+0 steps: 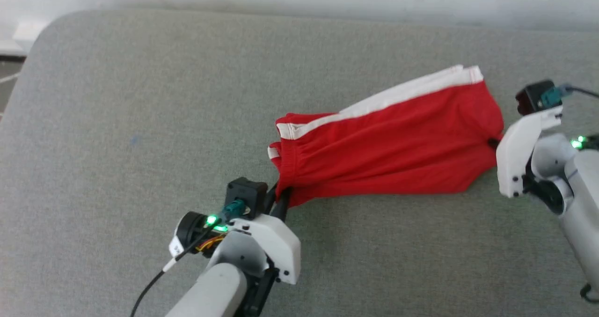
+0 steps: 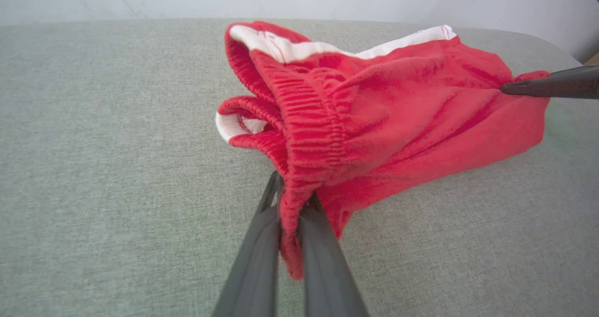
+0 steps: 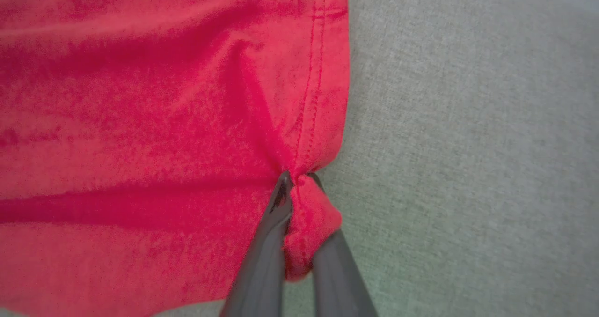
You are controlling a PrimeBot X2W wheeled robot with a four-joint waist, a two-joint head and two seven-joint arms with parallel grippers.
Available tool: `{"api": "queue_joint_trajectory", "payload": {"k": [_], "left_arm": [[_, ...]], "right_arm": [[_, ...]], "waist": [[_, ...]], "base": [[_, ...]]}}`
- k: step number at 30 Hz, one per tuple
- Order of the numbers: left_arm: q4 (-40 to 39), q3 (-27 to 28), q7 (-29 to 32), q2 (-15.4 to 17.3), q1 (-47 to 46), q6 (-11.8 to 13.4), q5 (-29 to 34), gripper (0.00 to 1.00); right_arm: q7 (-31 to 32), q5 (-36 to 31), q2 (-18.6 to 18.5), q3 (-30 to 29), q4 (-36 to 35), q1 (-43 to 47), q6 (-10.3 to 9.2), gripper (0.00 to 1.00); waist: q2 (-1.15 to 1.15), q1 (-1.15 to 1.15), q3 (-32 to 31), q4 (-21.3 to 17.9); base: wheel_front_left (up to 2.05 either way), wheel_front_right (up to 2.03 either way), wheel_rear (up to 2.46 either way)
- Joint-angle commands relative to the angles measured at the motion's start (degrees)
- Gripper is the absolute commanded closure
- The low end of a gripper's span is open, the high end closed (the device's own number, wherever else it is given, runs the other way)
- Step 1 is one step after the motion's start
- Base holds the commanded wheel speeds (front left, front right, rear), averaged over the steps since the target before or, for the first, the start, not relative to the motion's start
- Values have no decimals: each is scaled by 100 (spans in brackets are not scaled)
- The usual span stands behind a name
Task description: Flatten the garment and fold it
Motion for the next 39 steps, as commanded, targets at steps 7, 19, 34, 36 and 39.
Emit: {"api": "queue_joint_trajectory", "payload": {"k": [7, 19, 34, 36, 39], "left_arm": [[-29, 144, 136, 378, 409, 0, -192, 100], [-291, 160, 513, 808, 1335, 23, -574, 100], [527, -142, 641, 789, 1403, -419, -777, 100], [648, -189, 616, 756, 1359, -477, -770, 100], [738, -231, 558, 723, 1339, -549, -775, 14]], "right_arm": [[-79, 766, -382, 119, -693, 862, -5, 100], [40, 1183, -599, -524, -2367, 2578, -5, 100], [-348, 335, 47, -1154, -2779, 3624, -5, 100], [-498, 266, 70, -1145, -2691, 3602, -5, 100], [-641, 181, 65, -1109, -2607, 3597, -5, 71]], "waist": [[-1, -1, -748, -336], [-1, -1, -1178, -613], [-1, -1, -1044, -488], [-1, -1, -1060, -458], [-1, -1, -1117, -424]], "base": [[0, 0, 0], [0, 0, 0], [0, 0, 0], [0, 0, 0], [0, 0, 0]]}}
